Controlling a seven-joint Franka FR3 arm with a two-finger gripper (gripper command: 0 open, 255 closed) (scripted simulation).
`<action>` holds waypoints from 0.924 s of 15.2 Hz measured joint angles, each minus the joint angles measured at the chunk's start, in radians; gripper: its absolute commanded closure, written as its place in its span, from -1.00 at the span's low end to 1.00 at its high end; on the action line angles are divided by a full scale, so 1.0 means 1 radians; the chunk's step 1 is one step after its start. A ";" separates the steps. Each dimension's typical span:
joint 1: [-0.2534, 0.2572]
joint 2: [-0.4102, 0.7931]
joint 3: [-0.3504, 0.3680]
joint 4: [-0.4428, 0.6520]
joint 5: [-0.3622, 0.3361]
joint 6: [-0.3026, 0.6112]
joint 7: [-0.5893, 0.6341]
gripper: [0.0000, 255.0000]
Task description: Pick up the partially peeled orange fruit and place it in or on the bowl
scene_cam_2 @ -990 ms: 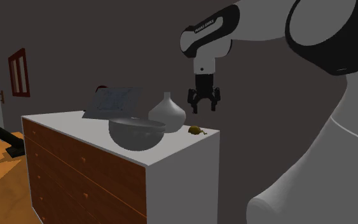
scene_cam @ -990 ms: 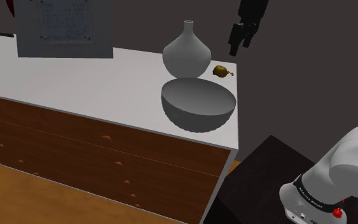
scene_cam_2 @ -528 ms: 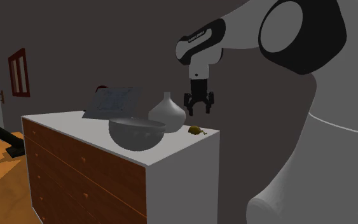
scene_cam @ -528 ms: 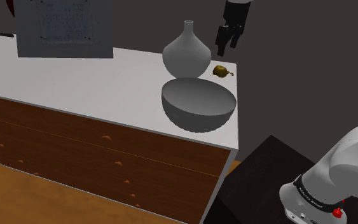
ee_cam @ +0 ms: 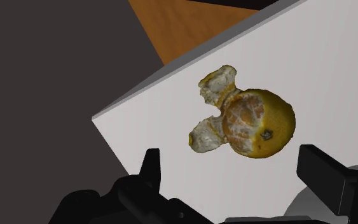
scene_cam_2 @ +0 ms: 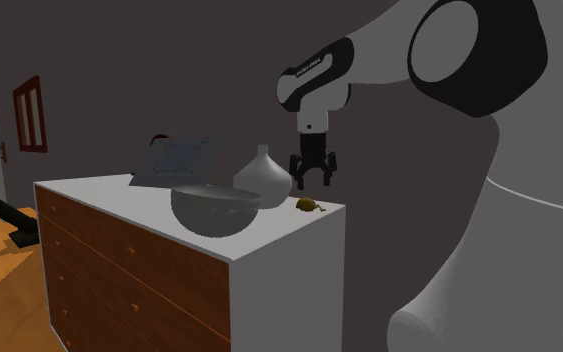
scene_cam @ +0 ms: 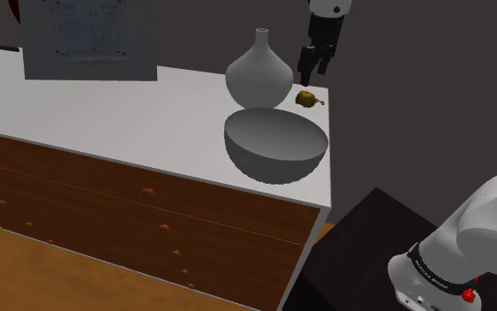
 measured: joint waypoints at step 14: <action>0.000 0.000 0.000 0.000 0.000 0.001 0.000 -1.00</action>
